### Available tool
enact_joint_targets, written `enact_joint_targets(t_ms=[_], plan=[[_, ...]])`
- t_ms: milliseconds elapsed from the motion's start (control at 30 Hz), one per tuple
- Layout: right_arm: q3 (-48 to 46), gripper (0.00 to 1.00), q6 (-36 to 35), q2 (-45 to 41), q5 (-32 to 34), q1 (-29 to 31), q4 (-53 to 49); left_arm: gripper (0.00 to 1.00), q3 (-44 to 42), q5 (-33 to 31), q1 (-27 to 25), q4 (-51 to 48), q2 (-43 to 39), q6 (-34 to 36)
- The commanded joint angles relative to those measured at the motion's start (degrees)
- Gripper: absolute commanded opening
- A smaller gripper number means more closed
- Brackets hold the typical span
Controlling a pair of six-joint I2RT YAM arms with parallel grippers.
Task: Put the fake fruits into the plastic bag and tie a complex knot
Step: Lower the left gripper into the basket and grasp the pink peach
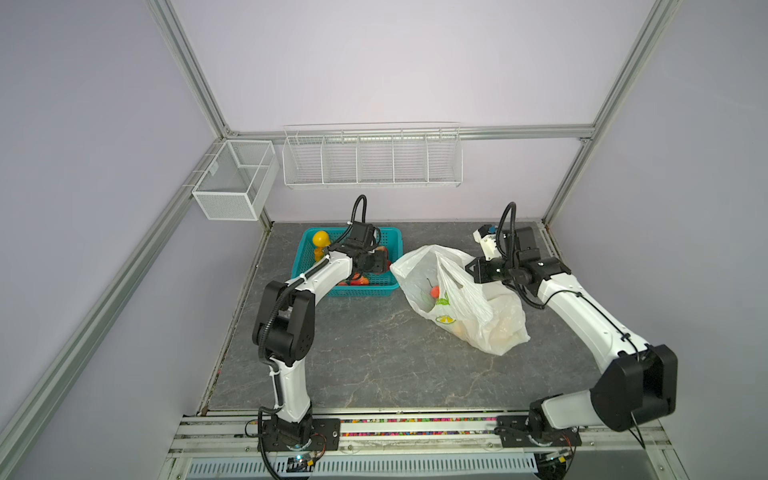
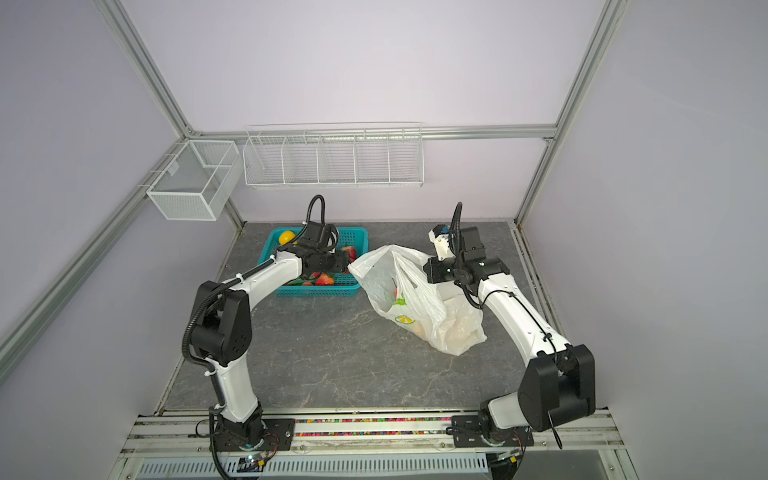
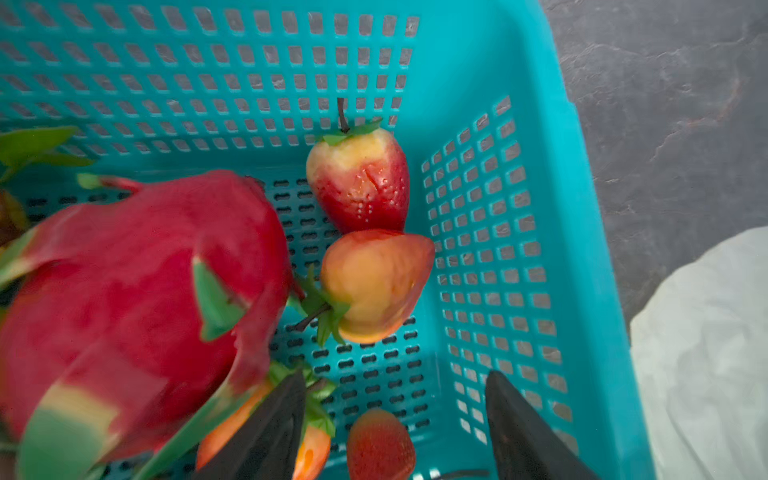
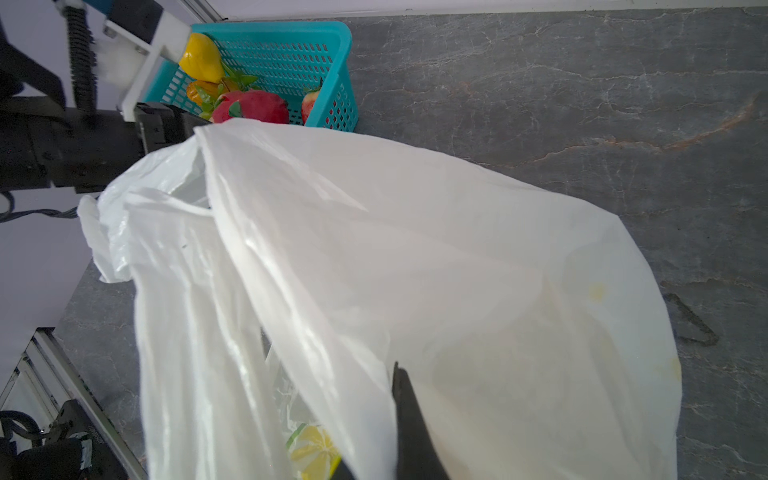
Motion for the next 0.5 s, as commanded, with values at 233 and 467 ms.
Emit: enact_joint_targets(t_ms=[233, 467], plan=[[-0.26, 0.1, -0.82, -0.91, -0.27, 0.13, 1.12, 0.78, 12.76, -7.2, -1.42, -8.13, 11.4, 3.34], [-0.39, 0.1, -0.95, -1.55, 0.0, 0.15, 0.87, 0.82, 17.6, -8.27, -2.38, -10.13, 16.09, 4.84]])
